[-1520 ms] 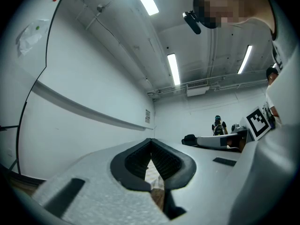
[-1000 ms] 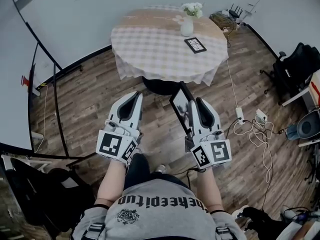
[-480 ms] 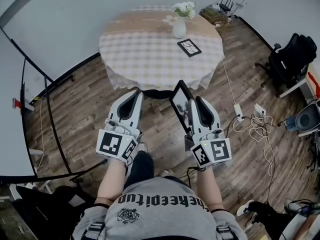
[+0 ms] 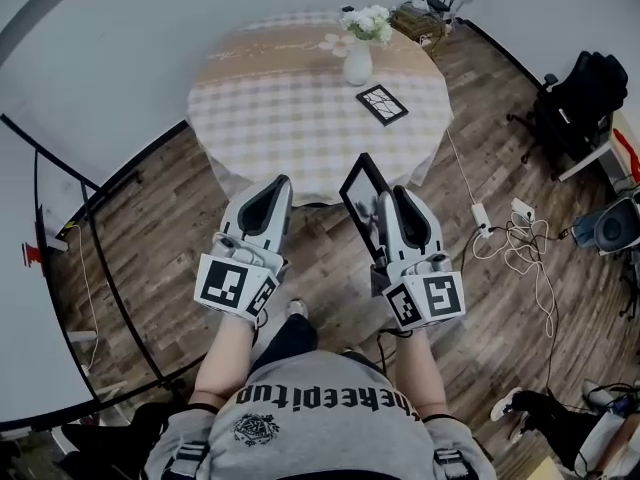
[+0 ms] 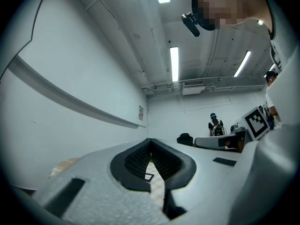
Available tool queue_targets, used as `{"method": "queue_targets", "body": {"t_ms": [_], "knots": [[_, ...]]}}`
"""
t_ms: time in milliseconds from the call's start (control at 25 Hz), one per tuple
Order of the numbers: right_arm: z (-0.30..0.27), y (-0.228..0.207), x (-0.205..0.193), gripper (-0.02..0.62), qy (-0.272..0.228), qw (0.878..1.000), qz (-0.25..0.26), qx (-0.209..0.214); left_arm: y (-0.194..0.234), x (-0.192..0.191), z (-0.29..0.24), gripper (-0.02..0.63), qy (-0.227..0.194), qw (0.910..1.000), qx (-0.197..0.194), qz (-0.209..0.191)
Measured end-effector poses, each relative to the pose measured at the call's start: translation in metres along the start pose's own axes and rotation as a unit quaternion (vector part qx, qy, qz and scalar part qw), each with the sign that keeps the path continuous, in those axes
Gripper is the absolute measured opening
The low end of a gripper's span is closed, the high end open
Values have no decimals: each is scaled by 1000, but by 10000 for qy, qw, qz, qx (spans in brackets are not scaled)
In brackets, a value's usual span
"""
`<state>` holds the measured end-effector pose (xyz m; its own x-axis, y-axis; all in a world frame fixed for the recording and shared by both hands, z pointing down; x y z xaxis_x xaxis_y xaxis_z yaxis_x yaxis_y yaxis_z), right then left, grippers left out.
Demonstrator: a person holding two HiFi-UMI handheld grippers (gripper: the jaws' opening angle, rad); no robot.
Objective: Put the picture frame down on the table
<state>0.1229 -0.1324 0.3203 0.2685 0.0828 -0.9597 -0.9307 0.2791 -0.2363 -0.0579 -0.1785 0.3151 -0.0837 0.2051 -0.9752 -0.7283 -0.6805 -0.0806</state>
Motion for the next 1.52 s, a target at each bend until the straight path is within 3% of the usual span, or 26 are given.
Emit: {"method": "queue_targets", "body": {"t_ms": [560,920,1520], "knots": [[-71,9,-23,69,-86,9986,86,-511,82,-19,-35,15,-91,9992,-382,100],[-96,-10,-34,69,79,9974,113,-714,95,-39,-66,15,-14,9981,-544,279],[-189,-81,-72,69,685,9964,-193,-453,130,-72,-140,15,167,9992,-87,364]]}}
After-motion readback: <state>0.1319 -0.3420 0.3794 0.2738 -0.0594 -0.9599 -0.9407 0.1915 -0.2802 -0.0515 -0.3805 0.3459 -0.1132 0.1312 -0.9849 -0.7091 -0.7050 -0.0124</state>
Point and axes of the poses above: the fingertips, and each gripper's own axes: z backward along the fingers, y to its left, x out of its top, the point moved 3 cm from there along z, backward along the fingers, and after that the axes turned 6 degrees about -z, right-handed, at the moved point
